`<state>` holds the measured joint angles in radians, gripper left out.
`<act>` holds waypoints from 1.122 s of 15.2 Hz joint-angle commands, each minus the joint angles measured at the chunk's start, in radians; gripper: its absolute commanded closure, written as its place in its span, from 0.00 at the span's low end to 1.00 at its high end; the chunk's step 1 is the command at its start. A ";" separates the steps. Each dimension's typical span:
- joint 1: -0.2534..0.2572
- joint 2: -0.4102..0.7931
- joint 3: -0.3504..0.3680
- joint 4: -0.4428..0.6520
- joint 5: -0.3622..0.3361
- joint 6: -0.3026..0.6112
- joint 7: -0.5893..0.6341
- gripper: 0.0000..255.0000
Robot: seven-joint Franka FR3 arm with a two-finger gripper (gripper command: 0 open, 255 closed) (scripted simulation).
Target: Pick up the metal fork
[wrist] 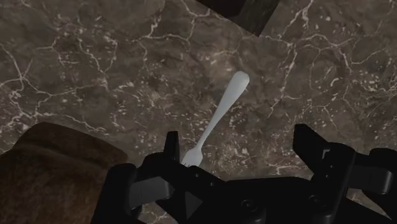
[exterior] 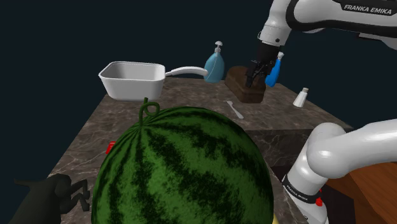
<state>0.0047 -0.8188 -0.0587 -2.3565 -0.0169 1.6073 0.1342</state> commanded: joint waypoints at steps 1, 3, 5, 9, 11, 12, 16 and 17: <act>0.000 0.000 0.000 0.000 0.000 0.000 0.000 0.00; -0.028 0.075 0.012 -0.001 0.019 0.033 0.085 0.00; -0.054 0.151 0.022 0.000 0.039 0.064 0.168 0.00; -0.102 0.303 0.031 0.008 0.077 0.124 0.327 0.00; -0.113 0.341 0.032 0.011 0.087 0.139 0.365 0.00; -0.113 0.343 0.032 -0.001 0.088 0.153 0.364 0.00; -0.113 0.351 0.032 -0.048 0.089 0.208 0.360 0.00; -0.113 0.354 0.032 -0.059 0.089 0.222 0.359 0.00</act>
<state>-0.1088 -0.4721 -0.0282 -2.4071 0.0710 1.8129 0.4927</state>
